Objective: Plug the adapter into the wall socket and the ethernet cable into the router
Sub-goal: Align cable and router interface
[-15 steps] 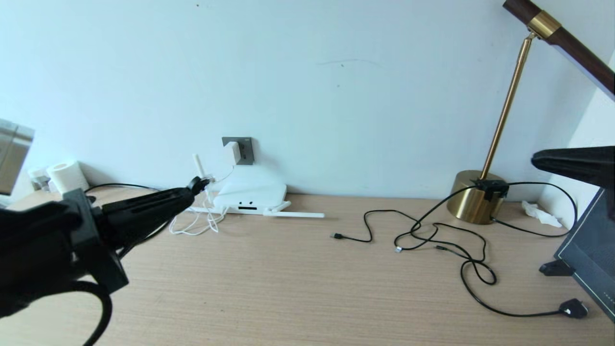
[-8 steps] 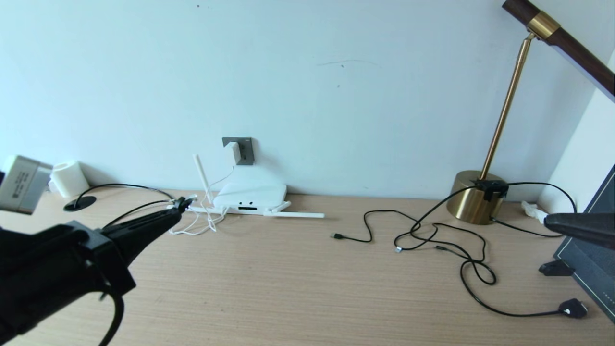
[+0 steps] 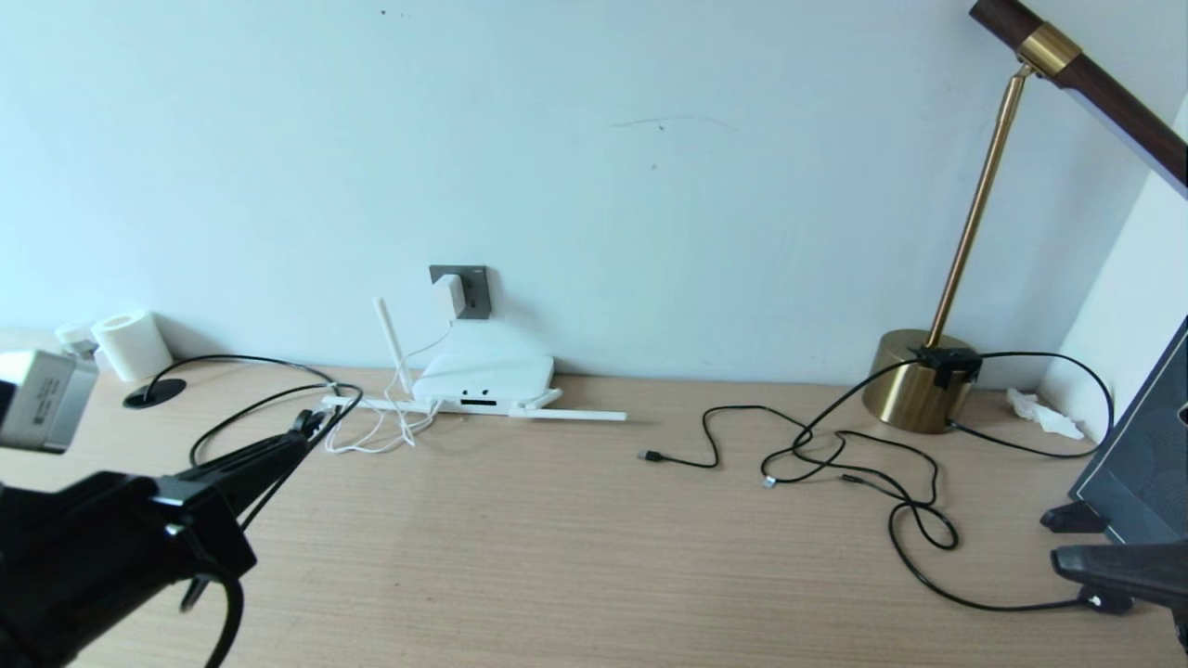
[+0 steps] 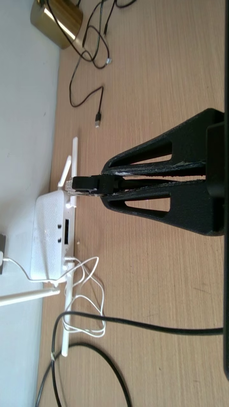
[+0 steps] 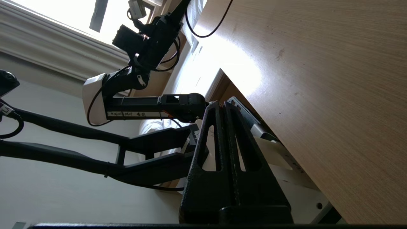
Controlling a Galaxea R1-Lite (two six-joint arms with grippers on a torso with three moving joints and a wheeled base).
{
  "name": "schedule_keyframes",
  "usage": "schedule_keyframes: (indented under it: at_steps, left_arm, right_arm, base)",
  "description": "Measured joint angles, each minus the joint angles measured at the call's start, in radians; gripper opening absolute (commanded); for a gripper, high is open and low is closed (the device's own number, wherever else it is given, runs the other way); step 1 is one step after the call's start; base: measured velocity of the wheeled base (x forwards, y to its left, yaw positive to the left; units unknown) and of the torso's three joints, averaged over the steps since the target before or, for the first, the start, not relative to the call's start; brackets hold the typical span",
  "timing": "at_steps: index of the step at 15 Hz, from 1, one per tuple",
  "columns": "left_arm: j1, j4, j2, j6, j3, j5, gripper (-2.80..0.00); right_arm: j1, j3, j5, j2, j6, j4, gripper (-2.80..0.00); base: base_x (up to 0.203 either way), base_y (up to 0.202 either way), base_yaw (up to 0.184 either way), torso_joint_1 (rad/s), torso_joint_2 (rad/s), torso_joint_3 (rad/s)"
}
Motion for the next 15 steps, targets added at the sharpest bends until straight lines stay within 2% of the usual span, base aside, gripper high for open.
schedule_keyframes:
  at_steps: [5,7,8,10,13,15]
  left_arm:
    - [0.011,-0.017,0.052,0.007,-0.054,0.004,-2.8]
    - [0.011,-0.058,0.073,0.007,-0.038,0.004,-2.8]
    - [0.011,-0.075,0.079,0.008,-0.019,0.004,-2.8]
    - [0.012,-0.085,0.084,0.008,0.001,0.028,-2.8]
    - [0.015,-0.086,0.087,0.007,0.008,0.057,-2.8]
    - [0.016,-0.086,0.088,0.006,0.014,0.059,-2.8]
  right_arm:
    - [0.004,0.003,-0.011,0.029,0.007,-0.001,-2.8]
    - [0.057,0.033,-0.07,0.043,0.001,-0.005,-2.8]
    - [0.106,0.051,-0.142,0.042,-0.004,-0.014,-2.8]
    - [0.203,0.087,-0.358,0.03,-0.006,-0.042,-2.8]
    - [0.311,0.146,-0.808,0.011,-0.039,-0.086,-2.8]
    - [0.345,0.258,-1.129,-0.009,-0.14,-0.186,-2.8]
  base:
    - [0.0,0.0,0.0,0.0,0.0,0.0]
    - [0.0,0.0,0.0,0.0,0.0,0.0]
    - [0.0,0.0,0.0,0.0,0.0,0.0]
    - [0.0,0.0,0.0,0.0,0.0,0.0]
    - [0.0,0.0,0.0,0.0,0.0,0.0]
    - [0.0,0.0,0.0,0.0,0.0,0.0]
